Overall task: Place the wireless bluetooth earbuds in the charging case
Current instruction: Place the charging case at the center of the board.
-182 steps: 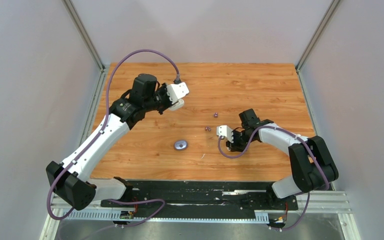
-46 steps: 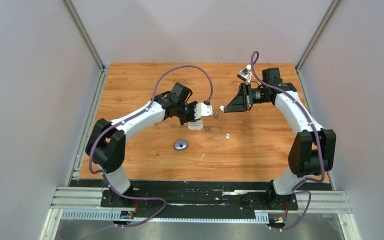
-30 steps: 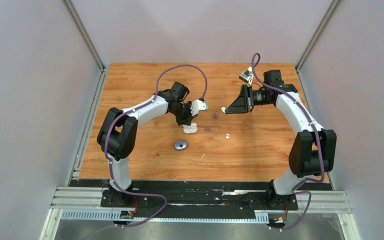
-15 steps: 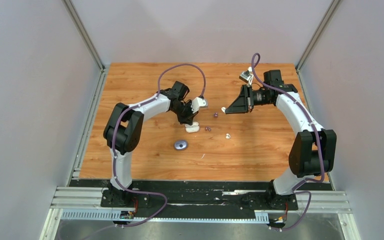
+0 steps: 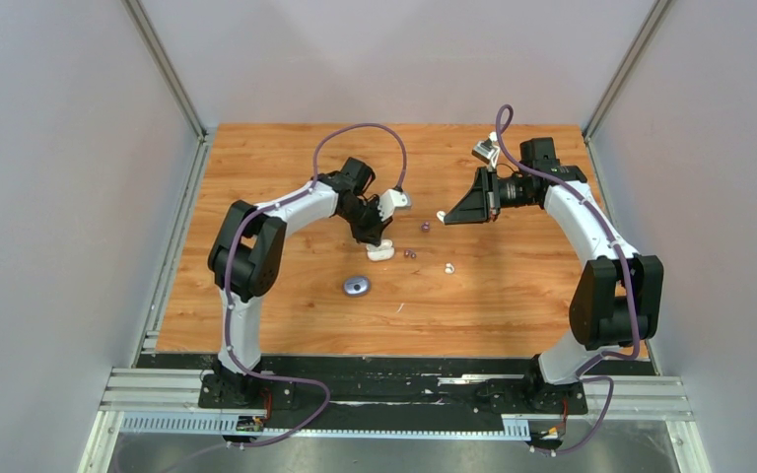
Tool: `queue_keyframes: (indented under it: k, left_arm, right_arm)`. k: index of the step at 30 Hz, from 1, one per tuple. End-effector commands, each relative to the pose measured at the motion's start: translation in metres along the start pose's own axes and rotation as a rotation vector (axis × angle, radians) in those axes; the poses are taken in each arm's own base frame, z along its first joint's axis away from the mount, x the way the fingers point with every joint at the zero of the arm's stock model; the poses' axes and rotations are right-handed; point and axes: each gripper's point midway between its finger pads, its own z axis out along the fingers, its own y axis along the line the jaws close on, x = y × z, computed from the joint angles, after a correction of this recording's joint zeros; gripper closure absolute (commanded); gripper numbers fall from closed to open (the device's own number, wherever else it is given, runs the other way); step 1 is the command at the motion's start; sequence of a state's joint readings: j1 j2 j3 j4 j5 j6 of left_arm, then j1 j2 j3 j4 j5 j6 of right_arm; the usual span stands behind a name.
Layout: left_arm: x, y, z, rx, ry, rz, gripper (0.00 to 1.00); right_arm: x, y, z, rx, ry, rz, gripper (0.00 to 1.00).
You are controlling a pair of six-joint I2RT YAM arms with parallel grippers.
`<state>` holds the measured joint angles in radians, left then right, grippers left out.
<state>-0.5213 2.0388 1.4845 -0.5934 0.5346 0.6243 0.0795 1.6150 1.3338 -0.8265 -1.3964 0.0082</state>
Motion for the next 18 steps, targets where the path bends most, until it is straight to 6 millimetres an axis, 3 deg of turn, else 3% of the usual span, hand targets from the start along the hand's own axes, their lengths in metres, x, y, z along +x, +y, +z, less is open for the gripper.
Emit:
queue_keyframes:
  k: [1,18]
  left_arm:
    - [-0.0092,0.0032,-0.0021,0.014,-0.011,-0.027,0.86]
    - [-0.0038,0.0101,0.0018,-0.002,0.030,-0.060,0.72]
  right_arm:
    - [-0.0025,0.0086,-0.0027,-0.011,-0.010,-0.051,1.00]
    - [-0.0029,0.0078,-0.0029,-0.013,-0.013,-0.060,1.00]
